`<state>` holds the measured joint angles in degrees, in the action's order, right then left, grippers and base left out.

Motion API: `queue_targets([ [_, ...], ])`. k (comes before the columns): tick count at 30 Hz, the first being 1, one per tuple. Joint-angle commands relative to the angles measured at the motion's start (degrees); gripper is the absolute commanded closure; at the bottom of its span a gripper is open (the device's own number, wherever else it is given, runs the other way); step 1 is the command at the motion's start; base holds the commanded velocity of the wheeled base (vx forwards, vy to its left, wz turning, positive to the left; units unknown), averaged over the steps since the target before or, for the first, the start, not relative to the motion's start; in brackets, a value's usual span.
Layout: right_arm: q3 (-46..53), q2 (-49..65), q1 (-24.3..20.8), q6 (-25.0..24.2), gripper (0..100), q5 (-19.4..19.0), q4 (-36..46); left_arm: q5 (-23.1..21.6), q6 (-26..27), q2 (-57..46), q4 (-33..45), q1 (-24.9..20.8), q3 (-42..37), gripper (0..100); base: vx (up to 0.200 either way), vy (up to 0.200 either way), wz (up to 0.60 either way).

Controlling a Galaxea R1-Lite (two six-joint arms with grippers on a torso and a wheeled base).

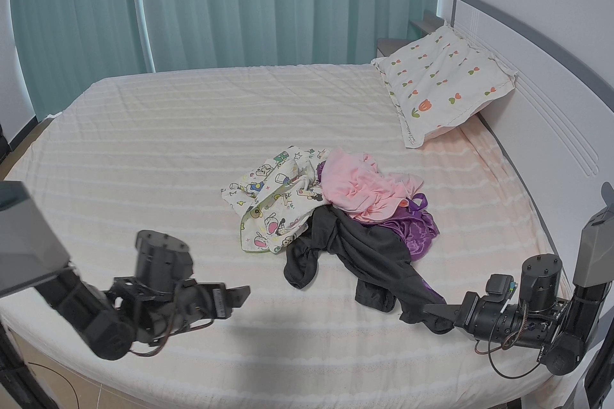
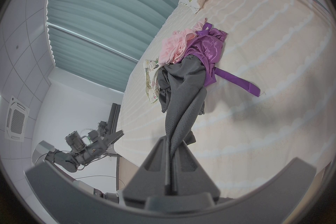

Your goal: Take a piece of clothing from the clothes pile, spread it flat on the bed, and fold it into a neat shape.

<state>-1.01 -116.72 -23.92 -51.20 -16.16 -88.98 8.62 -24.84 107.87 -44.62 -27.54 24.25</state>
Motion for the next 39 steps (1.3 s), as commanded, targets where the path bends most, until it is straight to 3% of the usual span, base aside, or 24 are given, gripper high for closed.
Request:
queue_targets([
  [1, 0.7, 0.2, 0.1, 0.1, 100, 0.0, -0.7, 6.4, -4.8, 21.0, -6.1, -6.1, 13.1, 0, 0.000, 0.000, 0.00],
  [20, 1.0, 2.2, -1.2, 0.0, 100, 0.0, -0.7, 6.9, -6.2, 37.7, -6.3, -6.0, 37.5, 0, 0.000, 0.000, 0.00],
  [39, 1.0, 2.2, -1.3, 0.0, 100, 0.1, -0.7, 6.2, -6.1, 40.6, -1.7, -5.7, 45.6, 0, 0.000, 0.000, 0.00],
])
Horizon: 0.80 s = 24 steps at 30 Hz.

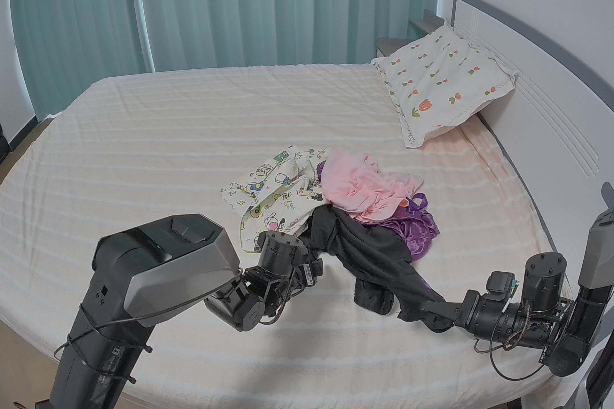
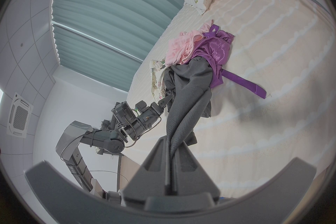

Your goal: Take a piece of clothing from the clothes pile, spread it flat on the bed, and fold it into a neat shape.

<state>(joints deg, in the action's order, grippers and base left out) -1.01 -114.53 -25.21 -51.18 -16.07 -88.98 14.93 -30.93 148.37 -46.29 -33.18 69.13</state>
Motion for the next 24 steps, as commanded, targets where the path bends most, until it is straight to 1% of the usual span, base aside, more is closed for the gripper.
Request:
queue_targets([
  [1, 1.0, 0.0, 0.0, 0.0, 100, 0.0, -0.7, -0.4, 0.0, 0.3, 0.0, 0.0, 1.1, 0, 0.000, 0.000, 0.00],
  [6, 1.0, 0.0, -0.1, 0.0, 100, 0.0, -0.7, -3.5, 0.1, 0.5, 0.3, -0.2, 2.1, 0, 0.000, 0.000, 0.00],
  [8, 1.0, 0.0, 0.0, 0.0, 100, 0.0, -0.7, -3.6, 0.1, 0.5, 0.7, -0.4, 2.5, 0, 0.000, 0.000, 0.00],
  [9, 1.0, 0.0, 0.0, 0.0, 100, 0.0, -0.7, -3.6, 0.1, 0.5, 0.9, -0.4, 2.6, 100, 0.000, 0.000, 0.00],
  [14, 1.0, -0.1, -0.1, 0.0, 100, 0.0, -0.7, -3.6, 0.0, 0.4, 3.8, -0.5, 3.6, 100, 0.000, 0.000, 0.00],
  [17, 1.0, -0.1, 0.0, 0.0, 100, 0.0, -0.7, -3.2, 0.1, 0.4, 3.8, -0.5, 3.4, 100, 0.000, 0.000, 0.00],
  [22, 1.0, -0.1, 0.0, -0.2, 100, -0.1, -0.6, 0.5, -0.4, 0.1, 3.7, -0.5, 1.4, 100, 0.000, 0.000, 0.00],
  [24, 1.0, 0.0, 0.0, -0.2, 100, -0.1, -0.6, 1.9, -1.1, -1.1, 1.6, -0.5, -2.8, 100, 0.000, 0.000, 0.00],
])
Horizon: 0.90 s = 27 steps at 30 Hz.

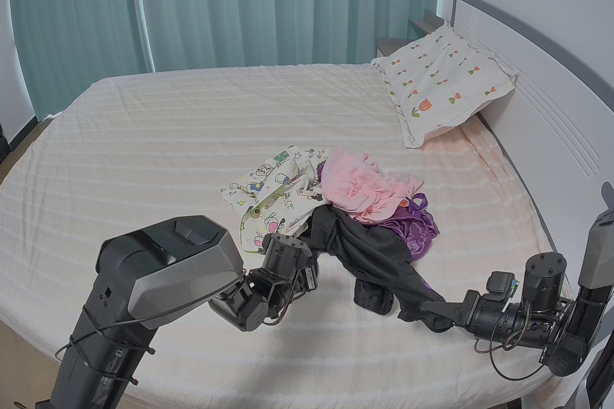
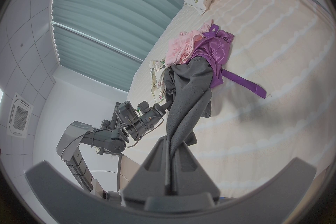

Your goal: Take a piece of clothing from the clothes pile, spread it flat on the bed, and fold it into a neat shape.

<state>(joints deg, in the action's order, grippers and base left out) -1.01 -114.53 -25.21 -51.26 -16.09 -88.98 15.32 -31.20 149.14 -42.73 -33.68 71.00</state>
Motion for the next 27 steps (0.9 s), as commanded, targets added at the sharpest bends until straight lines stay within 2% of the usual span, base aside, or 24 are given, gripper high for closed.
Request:
queue_targets([
  [1, 1.0, 0.1, -0.1, -0.2, 100, -0.1, -0.6, 1.6, -1.1, -2.5, -3.3, 0.0, -5.9, 100, 0.000, 0.000, 0.00],
  [3, 1.0, 1.1, -0.3, -0.2, 100, -0.1, -0.6, 1.6, -3.3, -6.5, -10.3, -0.2, -11.7, 100, 0.000, 0.000, 0.00],
  [4, 1.0, 1.2, -0.3, -0.2, 100, -0.1, -0.6, 1.6, -3.4, -6.8, -10.8, -0.2, -12.1, 100, 0.000, 0.000, 0.00],
  [6, 1.0, 4.3, -0.3, -0.4, 100, -0.2, -0.7, 1.3, -4.3, -14.1, -17.1, -0.2, -21.3, 100, 0.000, 0.000, 0.00],
  [9, 1.0, 6.9, -0.4, -0.4, 100, -0.2, -0.7, 1.2, -4.8, -19.9, -18.3, -0.5, -26.0, 100, 0.000, 0.000, 0.00],
  [11, 0.9, 12.0, -0.3, -0.5, 100, -0.2, -0.7, 1.3, -8.0, -30.8, -18.4, -2.0, -30.3, 100, 0.000, 0.000, 0.00],
  [16, -2.4, 19.5, 0.4, 0.4, 100, -0.1, -0.7, 1.4, -9.6, -42.3, -18.0, -3.0, -32.1, 100, 0.000, 0.000, 0.00],
  [20, -13.3, 27.4, 5.3, 1.8, 100, -0.4, 1.5, 1.5, -9.7, -51.7, -18.1, -2.6, -32.1, 100, 0.000, 0.000, 0.00],
  [23, -20.7, 32.8, 8.6, 2.0, 100, -0.7, 7.2, 1.6, -9.7, -56.9, -18.1, -2.4, -32.8, 100, 0.000, 0.000, 0.00],
  [25, -22.1, 34.2, 9.3, 2.0, 100, -0.9, 9.2, 1.6, -9.6, -58.0, -18.1, -2.4, -33.0, 100, 0.000, 0.000, 0.00],
  [26, -24.2, 38.4, 10.1, 2.0, 100, -2.5, 14.7, 1.5, -9.6, -60.5, -18.1, -2.3, -33.6, 100, 0.000, 0.000, 0.00],
  [27, -24.0, 39.7, 10.1, 2.0, 100, -3.7, 16.6, 1.6, -9.6, -61.1, -18.1, -2.2, -34.1, 100, 0.000, 0.000, 0.00],
])
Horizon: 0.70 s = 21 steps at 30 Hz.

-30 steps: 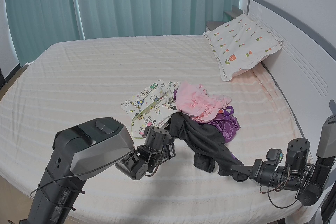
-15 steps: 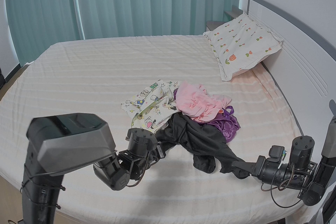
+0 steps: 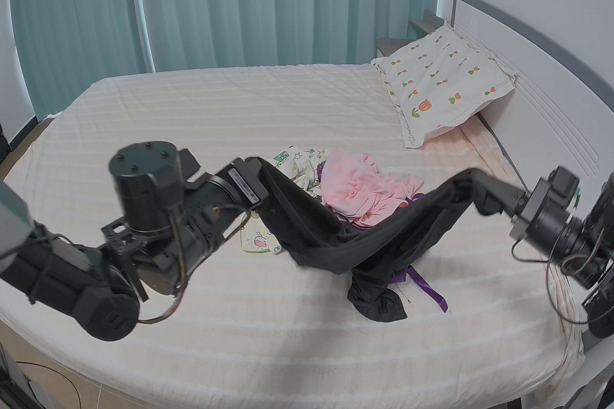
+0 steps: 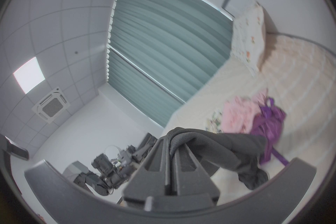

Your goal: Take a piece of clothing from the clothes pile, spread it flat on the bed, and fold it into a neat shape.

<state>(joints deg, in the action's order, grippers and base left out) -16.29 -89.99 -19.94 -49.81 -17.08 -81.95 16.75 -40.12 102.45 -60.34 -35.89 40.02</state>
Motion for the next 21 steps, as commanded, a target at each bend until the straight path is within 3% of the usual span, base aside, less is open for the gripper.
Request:
queue_targets([
  [1, -8.1, 16.8, 4.7, 0.6, 100, -4.5, 11.7, 0.0, -0.7, -14.7, -0.5, 0.2, -3.9, 100, 0.000, 0.000, 0.00],
  [7, 1.4, 17.4, 4.3, 0.8, 100, -10.2, 15.9, -0.4, -1.5, -12.7, -0.9, -0.6, -9.3, 100, 0.000, 0.000, 0.00],
  [14, 6.3, 8.1, 1.1, 0.5, 100, -11.0, 15.2, -0.4, -5.0, -5.5, -1.2, -4.6, -11.8, 100, 0.000, 0.000, 0.00],
  [21, 5.0, 1.3, -0.7, 0.2, 100, -10.9, 12.7, -0.6, -7.5, -2.5, -5.8, -4.9, -12.1, 100, 0.000, 0.000, 0.00],
])
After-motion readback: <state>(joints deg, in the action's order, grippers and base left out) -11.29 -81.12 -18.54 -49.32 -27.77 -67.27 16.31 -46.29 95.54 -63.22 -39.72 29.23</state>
